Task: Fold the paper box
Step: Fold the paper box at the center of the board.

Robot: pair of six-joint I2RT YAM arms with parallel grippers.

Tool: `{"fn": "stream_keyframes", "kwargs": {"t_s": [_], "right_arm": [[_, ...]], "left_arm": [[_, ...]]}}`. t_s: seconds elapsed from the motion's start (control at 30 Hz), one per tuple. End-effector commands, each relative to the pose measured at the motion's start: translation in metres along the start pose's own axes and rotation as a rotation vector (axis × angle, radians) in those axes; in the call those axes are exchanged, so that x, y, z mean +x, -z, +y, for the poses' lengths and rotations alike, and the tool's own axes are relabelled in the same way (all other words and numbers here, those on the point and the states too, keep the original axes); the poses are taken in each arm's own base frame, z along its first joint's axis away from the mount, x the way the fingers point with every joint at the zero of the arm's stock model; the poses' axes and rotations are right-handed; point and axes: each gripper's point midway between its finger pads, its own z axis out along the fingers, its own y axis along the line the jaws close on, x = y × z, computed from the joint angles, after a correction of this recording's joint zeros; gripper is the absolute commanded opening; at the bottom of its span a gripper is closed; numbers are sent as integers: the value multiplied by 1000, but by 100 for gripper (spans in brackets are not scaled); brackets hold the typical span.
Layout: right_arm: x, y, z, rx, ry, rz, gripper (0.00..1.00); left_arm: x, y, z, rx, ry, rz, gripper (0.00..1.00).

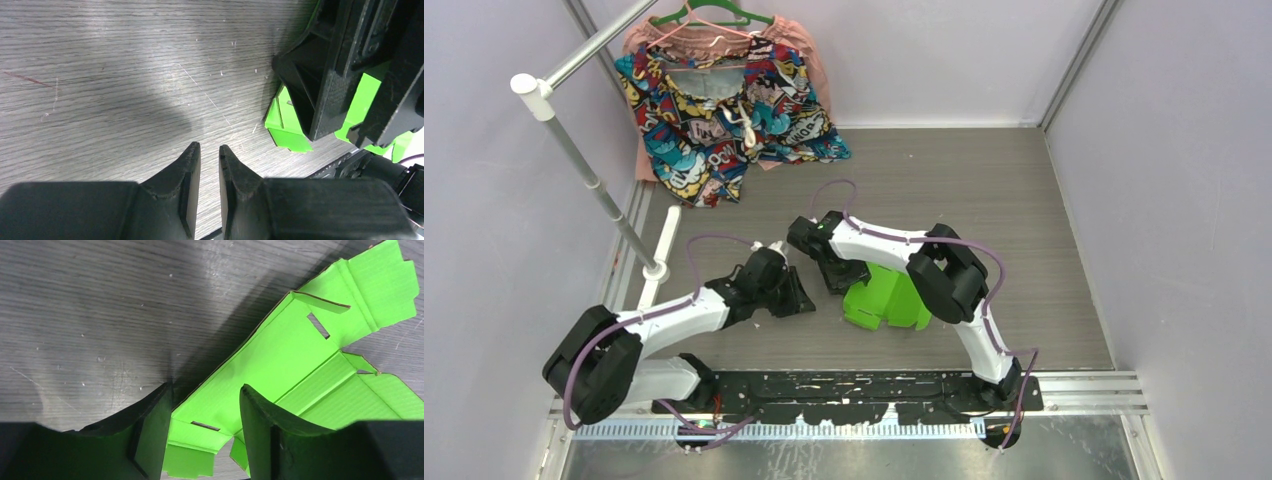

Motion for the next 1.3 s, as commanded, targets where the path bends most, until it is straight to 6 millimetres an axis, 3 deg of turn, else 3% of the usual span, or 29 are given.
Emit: {"fn": "stream_keyframes", "kwargs": {"t_s": [0.0, 0.33, 0.43, 0.5, 0.63, 0.9, 1.03, 1.27], "right_arm": [[-10, 7, -8, 49, -69, -67, 54], [-5, 2, -13, 18, -137, -125, 20], [-11, 7, -15, -17, -191, -172, 5], [-17, 9, -15, -42, -228, -199, 1], [-27, 9, -15, -64, -285, -235, 1], [-48, 5, 7, -209, -483, -222, 1], [-58, 2, 18, -227, -596, -186, 1], [-70, 1, 27, -231, -832, -142, 1]], "left_arm": [[-8, 7, -17, 66, -18, -27, 21], [-9, 13, -19, 75, -12, -41, 21], [-10, 16, -21, 82, -9, -45, 21], [-9, 16, -22, 91, -2, -42, 22], [-10, 16, -32, 153, 35, -54, 33], [-15, 18, -30, 187, 98, -123, 34], [-18, 20, -28, 191, 123, -151, 54], [-32, 33, -17, 178, 197, -233, 59]]}}
